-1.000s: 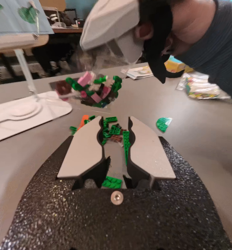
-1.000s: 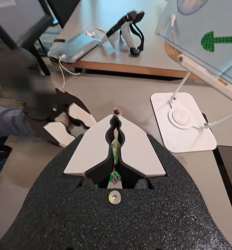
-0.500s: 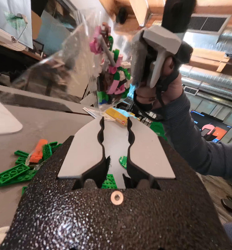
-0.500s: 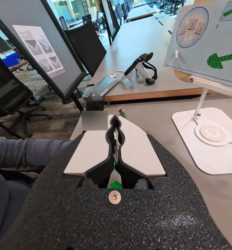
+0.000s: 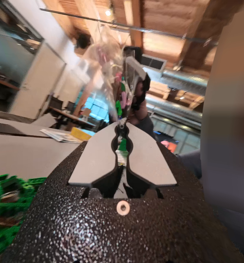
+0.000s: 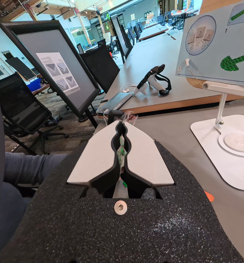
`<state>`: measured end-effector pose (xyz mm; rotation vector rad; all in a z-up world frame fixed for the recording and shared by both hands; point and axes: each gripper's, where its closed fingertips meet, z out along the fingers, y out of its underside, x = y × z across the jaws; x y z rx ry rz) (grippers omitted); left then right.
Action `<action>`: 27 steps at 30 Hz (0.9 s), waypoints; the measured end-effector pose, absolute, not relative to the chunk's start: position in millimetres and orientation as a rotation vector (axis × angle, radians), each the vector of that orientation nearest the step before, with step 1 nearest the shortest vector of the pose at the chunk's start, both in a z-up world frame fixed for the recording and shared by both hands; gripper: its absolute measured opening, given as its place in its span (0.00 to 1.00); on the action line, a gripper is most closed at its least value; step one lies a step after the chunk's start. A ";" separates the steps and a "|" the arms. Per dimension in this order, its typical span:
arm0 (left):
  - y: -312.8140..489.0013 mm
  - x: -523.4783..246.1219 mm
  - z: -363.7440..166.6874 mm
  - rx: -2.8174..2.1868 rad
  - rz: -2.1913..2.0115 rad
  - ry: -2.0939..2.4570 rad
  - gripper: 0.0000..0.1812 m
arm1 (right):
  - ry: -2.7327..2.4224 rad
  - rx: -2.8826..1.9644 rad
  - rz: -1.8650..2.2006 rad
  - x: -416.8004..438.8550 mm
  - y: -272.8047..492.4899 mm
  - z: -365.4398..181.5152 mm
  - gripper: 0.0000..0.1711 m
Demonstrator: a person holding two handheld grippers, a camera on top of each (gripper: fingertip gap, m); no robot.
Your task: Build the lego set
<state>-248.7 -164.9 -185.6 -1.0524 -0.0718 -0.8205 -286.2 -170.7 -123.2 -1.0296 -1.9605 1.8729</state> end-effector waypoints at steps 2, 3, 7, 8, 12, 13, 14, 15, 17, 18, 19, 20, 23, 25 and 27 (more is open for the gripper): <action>-165.8 -250.7 -187.9 -1.051 -0.863 -0.096 0.02 | -1.949 -1.040 1.877 -286.1 -167.5 -126.3 0.00; -164.3 -254.2 -192.0 -1.072 -0.844 -0.125 0.02 | -1.944 -1.049 1.869 -286.6 -165.0 -129.6 0.00; -159.9 -266.8 -213.8 -1.233 -0.782 -0.239 0.02 | -1.925 -1.120 1.822 -289.4 -152.8 -154.2 0.00; -159.8 -268.0 -220.2 -1.293 -0.771 -0.258 0.02 | -1.915 -1.145 1.805 -290.6 -148.6 -162.9 0.00; -163.8 -278.3 -246.8 -1.608 -0.629 -0.289 0.02 | -1.867 -1.253 1.779 -291.8 -131.9 -198.3 0.02; -166.8 -283.0 -250.7 -1.682 -0.587 -0.287 0.02 | -1.854 -1.278 1.770 -291.5 -126.2 -206.0 0.02; -170.2 -289.7 -253.8 -1.757 -0.539 -0.291 0.02 | -1.842 -1.302 1.755 -290.6 -120.1 -213.4 0.01; -173.6 -297.0 -256.4 -1.835 -0.484 -0.288 0.02 | -1.829 -1.321 1.735 -289.8 -114.2 -220.2 0.00; -179.9 -312.6 -264.5 -2.027 -0.349 -0.270 0.02 | -1.799 -1.347 1.692 -288.1 -104.0 -232.0 0.00; -183.0 -319.7 -269.1 -2.129 -0.271 -0.243 0.02 | -1.789 -1.358 1.682 -286.7 -101.2 -237.2 0.00; -185.7 -325.1 -272.8 -2.220 -0.212 -0.221 0.02 | -1.787 -1.365 1.678 -285.1 -100.4 -242.2 0.00; -188.3 -329.6 -276.7 -2.311 -0.157 -0.189 0.02 | -1.791 -1.367 1.676 -283.3 -101.1 -247.2 0.00; -195.7 -338.2 -286.0 -2.553 0.000 -0.046 0.02 | -1.822 -1.360 1.631 -279.4 -103.9 -263.0 0.00; -200.7 -340.4 -287.2 -2.691 0.077 0.067 0.02 | -1.829 -1.331 1.605 -277.6 -105.7 -268.6 0.00; -208.7 -348.7 -285.9 -2.842 0.221 0.192 0.02 | -1.831 -1.296 1.578 -277.5 -105.9 -269.8 0.00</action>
